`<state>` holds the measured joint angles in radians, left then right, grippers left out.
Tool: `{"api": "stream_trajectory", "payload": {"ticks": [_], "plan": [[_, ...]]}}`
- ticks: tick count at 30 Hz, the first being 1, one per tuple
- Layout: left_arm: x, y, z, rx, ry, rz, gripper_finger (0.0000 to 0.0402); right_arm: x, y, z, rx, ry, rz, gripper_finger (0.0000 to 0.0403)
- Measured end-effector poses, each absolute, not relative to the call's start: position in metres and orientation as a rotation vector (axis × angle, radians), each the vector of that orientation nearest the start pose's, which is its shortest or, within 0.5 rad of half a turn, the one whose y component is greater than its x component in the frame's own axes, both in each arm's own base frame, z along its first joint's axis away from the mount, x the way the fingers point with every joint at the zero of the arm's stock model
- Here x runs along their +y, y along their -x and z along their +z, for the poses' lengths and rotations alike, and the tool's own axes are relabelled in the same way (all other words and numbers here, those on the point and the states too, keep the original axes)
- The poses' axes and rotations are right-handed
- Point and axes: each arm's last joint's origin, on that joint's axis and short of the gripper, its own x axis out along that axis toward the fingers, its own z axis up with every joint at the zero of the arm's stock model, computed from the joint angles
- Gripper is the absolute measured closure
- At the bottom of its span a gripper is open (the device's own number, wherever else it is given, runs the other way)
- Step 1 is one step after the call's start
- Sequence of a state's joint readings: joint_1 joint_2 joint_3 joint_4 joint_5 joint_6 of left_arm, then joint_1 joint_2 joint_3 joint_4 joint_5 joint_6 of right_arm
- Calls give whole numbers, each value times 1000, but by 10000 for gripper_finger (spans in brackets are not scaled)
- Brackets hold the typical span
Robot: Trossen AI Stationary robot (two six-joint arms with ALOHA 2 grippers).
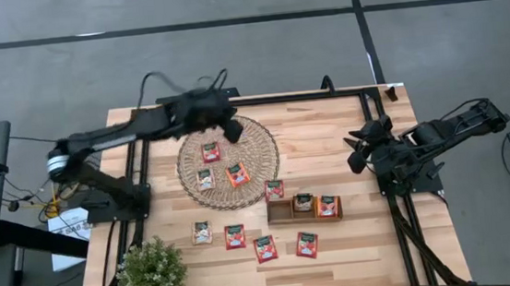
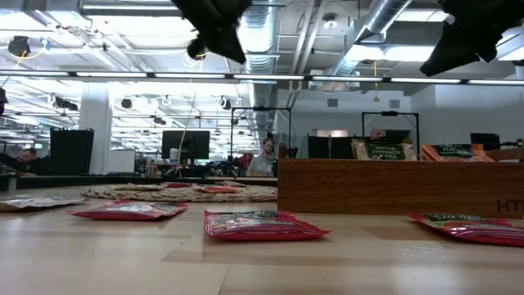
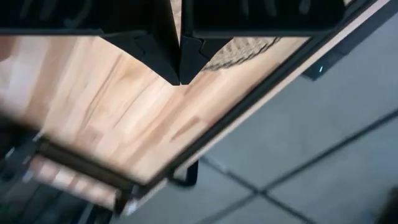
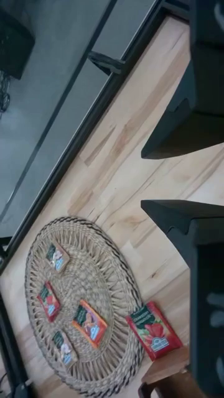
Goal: Pick & Place Tea
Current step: Put the brown tea bag into the middle section of the wooden organizer
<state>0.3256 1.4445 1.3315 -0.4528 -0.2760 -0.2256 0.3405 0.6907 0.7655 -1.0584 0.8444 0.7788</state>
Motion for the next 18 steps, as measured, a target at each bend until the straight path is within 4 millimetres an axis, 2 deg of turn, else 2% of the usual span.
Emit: {"api": "stream_trajectory", "payload": {"ticks": [4, 8, 14, 18], "plan": [[138, -324, 340, 620, 191, 646, 402, 14, -105, 277, 580, -166, -730, 294], [158, -342, 324, 691, 174, 663, 402, 14, -105, 277, 582, -167, -728, 294], [174, -349, 288, 826, 242, 688, 402, 14, -105, 277, 584, -168, -726, 294], [183, -349, 268, 909, 333, 620, 402, 14, -105, 277, 592, -148, -719, 294]]}}
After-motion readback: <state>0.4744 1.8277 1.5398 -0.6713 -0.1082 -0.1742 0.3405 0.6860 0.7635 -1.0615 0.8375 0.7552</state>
